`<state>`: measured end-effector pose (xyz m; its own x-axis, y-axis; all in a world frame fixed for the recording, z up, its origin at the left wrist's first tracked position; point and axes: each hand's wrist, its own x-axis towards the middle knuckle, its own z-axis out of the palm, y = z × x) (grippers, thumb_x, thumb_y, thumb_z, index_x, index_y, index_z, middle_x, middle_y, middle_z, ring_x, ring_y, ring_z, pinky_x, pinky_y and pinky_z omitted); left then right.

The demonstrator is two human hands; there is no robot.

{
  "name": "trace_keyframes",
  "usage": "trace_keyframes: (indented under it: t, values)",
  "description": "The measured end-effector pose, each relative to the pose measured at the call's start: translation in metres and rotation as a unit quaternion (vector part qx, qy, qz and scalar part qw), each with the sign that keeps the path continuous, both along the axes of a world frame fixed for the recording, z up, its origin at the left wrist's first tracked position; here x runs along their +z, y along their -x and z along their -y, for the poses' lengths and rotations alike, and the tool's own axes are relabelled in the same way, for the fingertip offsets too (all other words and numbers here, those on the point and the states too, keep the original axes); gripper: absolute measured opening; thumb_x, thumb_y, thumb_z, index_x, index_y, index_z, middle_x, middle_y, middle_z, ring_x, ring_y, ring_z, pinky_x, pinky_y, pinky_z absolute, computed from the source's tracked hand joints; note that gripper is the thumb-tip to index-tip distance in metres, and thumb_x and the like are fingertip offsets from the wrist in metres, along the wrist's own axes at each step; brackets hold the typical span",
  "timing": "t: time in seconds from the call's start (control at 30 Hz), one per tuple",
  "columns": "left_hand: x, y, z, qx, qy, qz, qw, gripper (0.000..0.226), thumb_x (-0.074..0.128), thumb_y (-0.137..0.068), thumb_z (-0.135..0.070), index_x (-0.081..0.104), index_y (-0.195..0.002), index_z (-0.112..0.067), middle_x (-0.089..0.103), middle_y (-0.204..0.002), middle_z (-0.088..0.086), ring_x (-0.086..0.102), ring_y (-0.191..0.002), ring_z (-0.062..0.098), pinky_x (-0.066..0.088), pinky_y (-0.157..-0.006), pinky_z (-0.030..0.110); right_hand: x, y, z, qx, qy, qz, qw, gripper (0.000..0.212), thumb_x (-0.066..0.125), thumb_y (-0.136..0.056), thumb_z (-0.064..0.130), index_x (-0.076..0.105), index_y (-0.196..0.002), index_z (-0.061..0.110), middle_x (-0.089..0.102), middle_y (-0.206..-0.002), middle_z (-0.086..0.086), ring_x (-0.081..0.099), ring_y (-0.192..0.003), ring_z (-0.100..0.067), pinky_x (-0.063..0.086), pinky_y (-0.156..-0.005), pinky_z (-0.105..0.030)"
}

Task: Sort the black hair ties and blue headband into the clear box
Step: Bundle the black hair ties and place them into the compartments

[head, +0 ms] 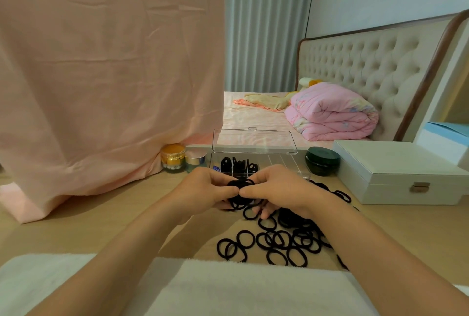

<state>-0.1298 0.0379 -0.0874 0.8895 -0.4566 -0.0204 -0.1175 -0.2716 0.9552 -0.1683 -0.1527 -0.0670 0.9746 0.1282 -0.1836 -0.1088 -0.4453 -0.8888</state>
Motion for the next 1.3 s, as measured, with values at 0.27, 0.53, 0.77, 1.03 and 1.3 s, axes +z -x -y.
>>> trace_keyframes:
  t: [0.27,0.53,0.77,1.03,1.3]
  values:
    - [0.005,-0.003,-0.001,-0.008,0.044,-0.013,0.999,0.023,0.070,-0.092,-0.011,0.071,-0.114,-0.014,0.078,-0.100,0.007,0.075,-0.092,0.020,0.061,-0.075,0.026,0.000,-0.004,0.006,-0.007,-0.076,0.033,0.996,0.040,0.078,-0.088,0.024,0.069,-0.126,0.022,0.074,-0.113,-0.002,0.073,-0.098,-0.013,0.061,-0.077,-0.028]
    - [0.020,-0.021,0.012,0.013,0.084,-0.008,0.996,0.019,0.076,-0.085,-0.011,0.075,-0.104,-0.007,0.078,-0.098,0.013,0.076,-0.091,0.024,0.062,-0.079,0.031,0.001,-0.011,0.012,-0.067,-0.137,0.095,0.984,0.024,0.078,-0.087,0.015,0.077,-0.111,0.015,0.080,-0.095,-0.006,0.078,-0.086,-0.020,0.063,-0.084,-0.037]
    - [0.040,-0.052,0.028,-0.033,0.017,0.042,0.998,0.023,0.074,-0.089,-0.023,0.071,-0.111,-0.024,0.074,-0.097,0.002,0.073,-0.087,0.013,0.060,-0.080,0.030,0.010,-0.024,0.025,-0.118,-0.142,0.129,0.974,0.018,0.076,-0.089,0.013,0.078,-0.106,0.019,0.080,-0.093,-0.007,0.077,-0.080,-0.021,0.063,-0.074,-0.033]
    - [0.017,-0.092,0.031,0.046,-0.147,0.232,0.960,0.030,0.054,-0.101,-0.037,0.061,-0.129,-0.031,0.062,-0.126,-0.011,0.054,-0.120,0.012,0.043,-0.102,0.032,0.024,-0.065,0.031,-0.183,-0.040,0.150,0.971,0.009,0.078,-0.086,0.010,0.077,-0.091,0.017,0.079,-0.084,-0.008,0.078,-0.076,-0.023,0.064,-0.063,-0.034]
    - [-0.011,-0.099,0.041,-0.026,-0.286,0.342,0.895,0.043,0.047,-0.100,-0.046,0.050,-0.143,-0.040,0.049,-0.145,-0.006,0.034,-0.136,0.016,0.032,-0.114,0.043,0.011,-0.095,0.032,-0.198,0.252,0.150,0.935,0.006,0.075,-0.081,0.023,0.080,-0.081,0.020,0.077,-0.073,-0.006,0.073,-0.066,-0.023,0.062,-0.060,-0.034]
